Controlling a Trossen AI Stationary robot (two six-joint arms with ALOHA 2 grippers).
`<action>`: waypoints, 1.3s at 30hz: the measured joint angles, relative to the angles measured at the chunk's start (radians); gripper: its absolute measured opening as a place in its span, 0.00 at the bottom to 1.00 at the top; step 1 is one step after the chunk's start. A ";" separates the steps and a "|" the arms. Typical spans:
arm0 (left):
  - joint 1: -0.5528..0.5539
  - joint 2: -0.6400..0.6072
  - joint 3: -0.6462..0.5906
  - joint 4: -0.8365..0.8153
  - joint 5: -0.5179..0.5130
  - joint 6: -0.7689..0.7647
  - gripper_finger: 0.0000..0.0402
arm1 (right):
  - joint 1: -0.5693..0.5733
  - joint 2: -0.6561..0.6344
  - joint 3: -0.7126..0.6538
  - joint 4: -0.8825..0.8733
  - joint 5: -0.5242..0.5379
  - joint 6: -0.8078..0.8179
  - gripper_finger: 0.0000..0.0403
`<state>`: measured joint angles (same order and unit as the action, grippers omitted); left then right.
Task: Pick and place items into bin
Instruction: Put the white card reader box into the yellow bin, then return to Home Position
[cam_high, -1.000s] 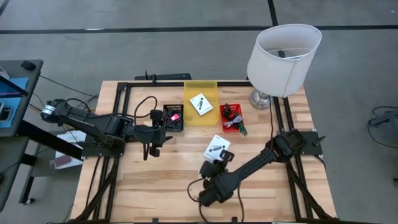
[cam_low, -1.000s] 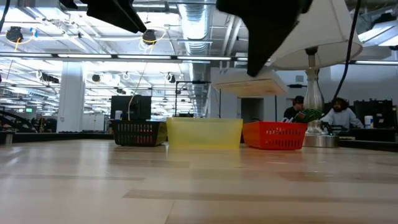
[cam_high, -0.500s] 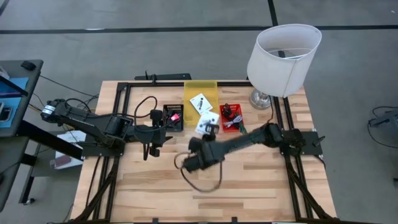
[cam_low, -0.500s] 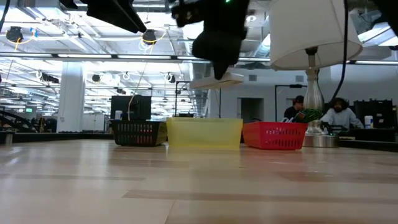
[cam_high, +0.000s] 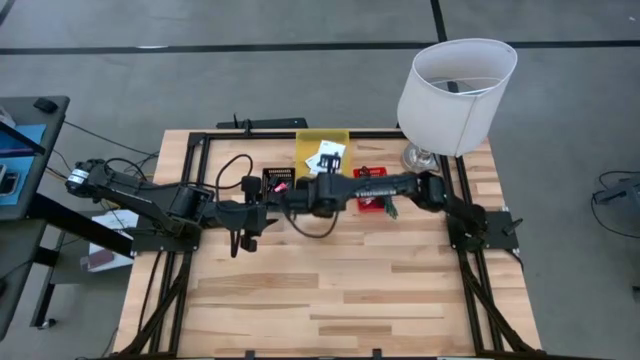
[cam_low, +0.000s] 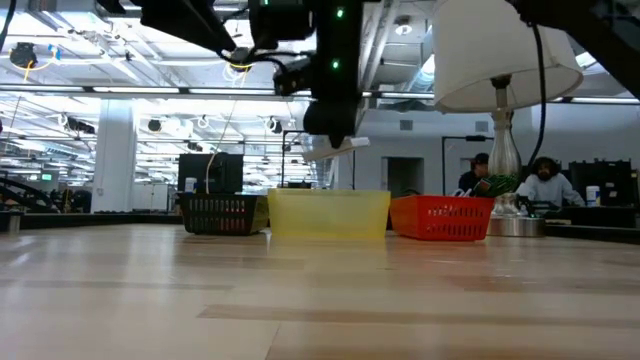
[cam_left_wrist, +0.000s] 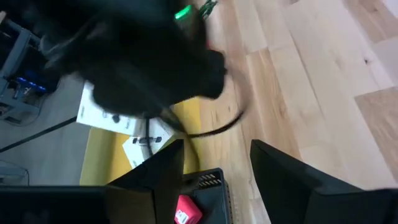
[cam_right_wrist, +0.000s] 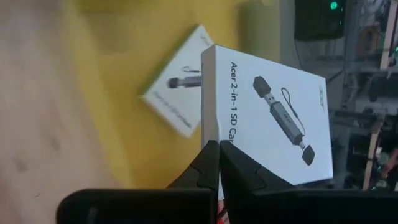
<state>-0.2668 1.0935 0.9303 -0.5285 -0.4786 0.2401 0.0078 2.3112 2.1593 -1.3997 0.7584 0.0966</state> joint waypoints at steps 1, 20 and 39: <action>0.000 0.000 0.000 0.001 0.000 0.000 0.44 | -0.012 0.000 0.000 0.006 -0.001 0.000 0.00; -0.001 0.000 0.001 -0.008 0.006 0.000 0.45 | -0.069 0.000 -0.033 0.111 -0.234 -0.036 0.24; 0.000 0.000 0.001 0.005 0.003 -0.033 0.44 | 0.244 -0.018 -0.027 -0.054 -0.380 0.290 0.24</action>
<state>-0.2665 1.0935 0.9310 -0.5238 -0.4753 0.2076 0.2516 2.2930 2.1320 -1.4534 0.3781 0.3862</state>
